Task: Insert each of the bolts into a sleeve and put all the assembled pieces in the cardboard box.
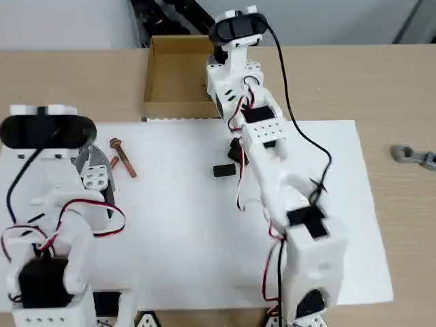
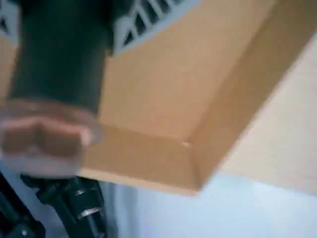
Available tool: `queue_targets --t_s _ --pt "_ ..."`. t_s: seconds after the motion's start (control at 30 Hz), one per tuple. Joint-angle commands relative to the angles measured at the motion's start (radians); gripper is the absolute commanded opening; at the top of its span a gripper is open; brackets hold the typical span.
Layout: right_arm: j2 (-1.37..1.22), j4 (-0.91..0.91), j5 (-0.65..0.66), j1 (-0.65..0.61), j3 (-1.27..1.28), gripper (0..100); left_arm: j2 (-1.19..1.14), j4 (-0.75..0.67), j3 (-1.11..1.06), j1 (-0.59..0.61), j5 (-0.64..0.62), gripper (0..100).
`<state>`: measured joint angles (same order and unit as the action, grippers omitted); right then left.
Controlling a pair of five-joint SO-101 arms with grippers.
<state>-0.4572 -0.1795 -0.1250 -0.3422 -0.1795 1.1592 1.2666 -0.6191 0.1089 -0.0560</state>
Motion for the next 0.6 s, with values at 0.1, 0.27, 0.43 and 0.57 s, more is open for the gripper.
queue_targets --t_s 0.1,0.27,0.43,0.57 --pt "-0.182 0.022 0.011 0.012 -0.258 0.8 0.021 0.002 0.001 0.006 0.009 1" --pt "-0.274 0.022 0.011 0.013 -0.29 0.9 0.02 0.002 0.001 0.006 0.009 1" --pt "-0.298 0.022 0.011 0.013 -0.29 4.7 0.021 0.002 0.001 0.002 0.009 1" --pt "-0.295 0.013 0.011 0.01 -0.29 19.1 0.02 0.002 0.001 0.002 0.008 1"
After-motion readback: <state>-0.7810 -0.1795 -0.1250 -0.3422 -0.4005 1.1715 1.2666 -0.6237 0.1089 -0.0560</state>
